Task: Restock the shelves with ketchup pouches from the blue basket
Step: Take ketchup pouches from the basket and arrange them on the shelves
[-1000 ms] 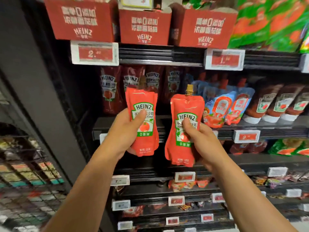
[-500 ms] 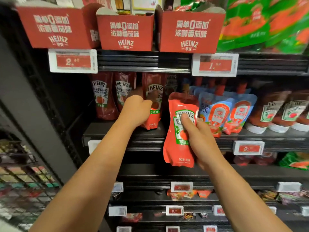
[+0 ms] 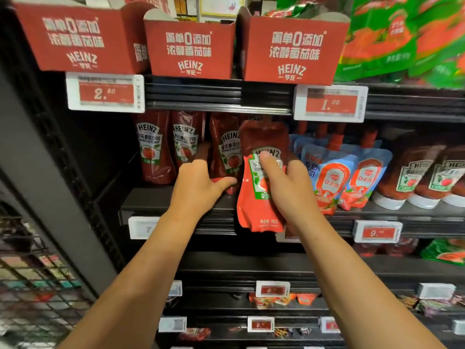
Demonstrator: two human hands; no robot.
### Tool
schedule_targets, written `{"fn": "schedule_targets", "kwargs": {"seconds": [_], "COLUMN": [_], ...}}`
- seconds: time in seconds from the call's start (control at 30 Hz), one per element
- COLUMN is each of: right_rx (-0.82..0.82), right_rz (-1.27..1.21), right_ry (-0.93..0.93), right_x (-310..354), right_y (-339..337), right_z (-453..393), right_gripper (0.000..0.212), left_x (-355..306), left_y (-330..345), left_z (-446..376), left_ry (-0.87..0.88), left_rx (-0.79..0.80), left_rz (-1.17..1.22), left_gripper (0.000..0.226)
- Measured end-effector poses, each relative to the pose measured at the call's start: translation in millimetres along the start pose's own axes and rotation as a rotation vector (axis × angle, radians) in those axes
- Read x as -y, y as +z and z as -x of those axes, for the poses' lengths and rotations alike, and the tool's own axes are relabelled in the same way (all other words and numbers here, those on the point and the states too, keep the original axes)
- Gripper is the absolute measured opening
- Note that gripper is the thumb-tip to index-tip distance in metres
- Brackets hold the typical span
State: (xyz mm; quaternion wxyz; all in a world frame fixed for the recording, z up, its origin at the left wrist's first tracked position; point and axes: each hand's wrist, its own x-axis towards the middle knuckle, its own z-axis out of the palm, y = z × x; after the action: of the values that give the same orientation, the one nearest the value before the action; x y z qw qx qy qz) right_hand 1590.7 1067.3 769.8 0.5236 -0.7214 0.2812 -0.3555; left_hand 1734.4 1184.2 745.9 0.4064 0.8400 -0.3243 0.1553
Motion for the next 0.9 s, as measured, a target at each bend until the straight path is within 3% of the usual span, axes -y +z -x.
{"fn": "schedule_targets", "kwargs": {"seconds": [0.1,0.37,0.5,0.63,0.7,0.8,0.9], "right_rx": [-0.079,-0.16,0.004,0.037,-0.055,-0.259,-0.273], "right_rz": [0.036,0.139,0.423,0.545,0.637,0.656,0.727], "right_ry": [-0.096,-0.243,-0.096,-0.174,-0.222,-0.381,-0.448], "right_x": [7.8,-8.1,-17.0,-14.1,-11.0,-4.9,-4.2], "right_y": [12.0,36.5,44.3,49.8,49.4,50.4,59.8], "right_z": [-16.9,-27.6,-34.5,-27.8,-24.9,-9.0,3.1], "right_gripper": [0.042,0.032,0.042,0.049,0.062,0.054,0.064], "left_x": [-2.8,-3.9,-3.6,-1.8,-1.1,-0.8,-0.6], "left_y": [-3.0,-0.9,-2.3,-1.2,-1.0,-1.1,-0.3], "left_z": [0.2,8.2,7.7,7.4,7.1,6.9,8.1], "left_ry": [0.054,-0.017,-0.078,-0.125,-0.117,-0.11,-0.124], "left_rx": [0.005,-0.041,-0.034,-0.073,-0.073,-0.072,-0.077], "left_rz": [0.025,-0.021,-0.034,-0.024,-0.023,-0.027,-0.055], "left_gripper": [0.071,0.051,0.036,0.032,0.039,0.038,0.034]}}
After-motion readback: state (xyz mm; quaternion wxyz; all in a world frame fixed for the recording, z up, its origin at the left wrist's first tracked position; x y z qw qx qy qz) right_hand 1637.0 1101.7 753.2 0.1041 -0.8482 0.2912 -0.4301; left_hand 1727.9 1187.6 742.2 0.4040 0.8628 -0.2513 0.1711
